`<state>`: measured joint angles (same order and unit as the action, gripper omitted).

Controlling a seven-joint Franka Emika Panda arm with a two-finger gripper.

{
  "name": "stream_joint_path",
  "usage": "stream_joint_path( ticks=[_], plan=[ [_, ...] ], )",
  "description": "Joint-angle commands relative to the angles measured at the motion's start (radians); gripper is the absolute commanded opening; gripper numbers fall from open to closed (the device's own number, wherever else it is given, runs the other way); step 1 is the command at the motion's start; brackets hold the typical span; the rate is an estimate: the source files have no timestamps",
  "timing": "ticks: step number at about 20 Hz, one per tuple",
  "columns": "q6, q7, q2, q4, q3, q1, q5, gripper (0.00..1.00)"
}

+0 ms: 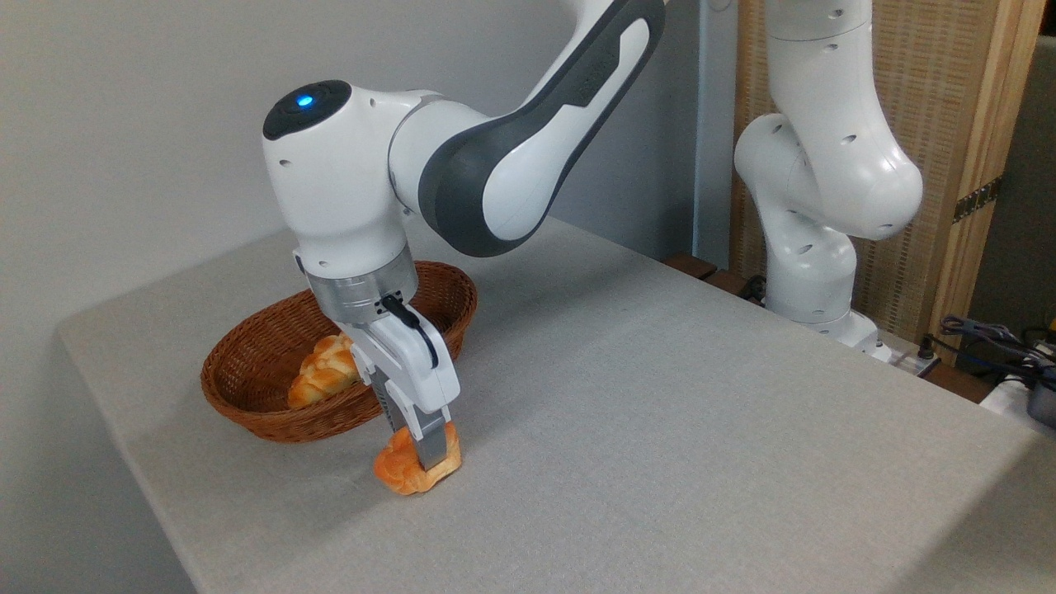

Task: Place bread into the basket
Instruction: 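Lift the roll and carry it over the wicker basket, lowering inside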

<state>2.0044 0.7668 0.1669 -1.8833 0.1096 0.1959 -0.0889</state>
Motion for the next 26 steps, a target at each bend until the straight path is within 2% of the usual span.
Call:
stream_joint_path(
  ticks=[1,3,6,7,8,9,10,12,13,14,15,16,20,26],
  plan=[
    [0.004,0.020,-0.042,0.021,0.016,-0.006,-0.025,0.36],
    [-0.010,0.017,-0.061,0.047,0.016,-0.006,-0.066,0.37],
    [-0.015,0.005,-0.078,0.078,0.001,0.002,-0.083,0.37],
    [-0.016,0.002,-0.085,0.079,-0.007,0.005,-0.106,0.39],
    [-0.015,-0.001,-0.090,0.079,-0.031,0.005,-0.142,0.44],
    [-0.015,-0.009,-0.093,0.081,-0.051,0.005,-0.176,0.43],
    [-0.013,-0.014,-0.093,0.081,-0.066,0.005,-0.195,0.43],
    [-0.009,-0.015,-0.089,0.081,-0.119,0.005,-0.201,0.46],
    [-0.006,-0.015,-0.083,0.081,-0.139,0.005,-0.201,0.59],
    [-0.006,-0.017,-0.078,0.081,-0.157,0.005,-0.201,0.80],
    [-0.006,-0.021,-0.072,0.081,-0.172,0.005,-0.201,0.93],
    [-0.006,-0.021,-0.067,0.081,-0.179,0.005,-0.200,1.00],
    [-0.004,-0.020,-0.044,0.081,-0.206,0.007,-0.190,1.00],
    [-0.015,-0.023,-0.058,0.081,-0.200,0.005,-0.190,1.00]
  ],
)
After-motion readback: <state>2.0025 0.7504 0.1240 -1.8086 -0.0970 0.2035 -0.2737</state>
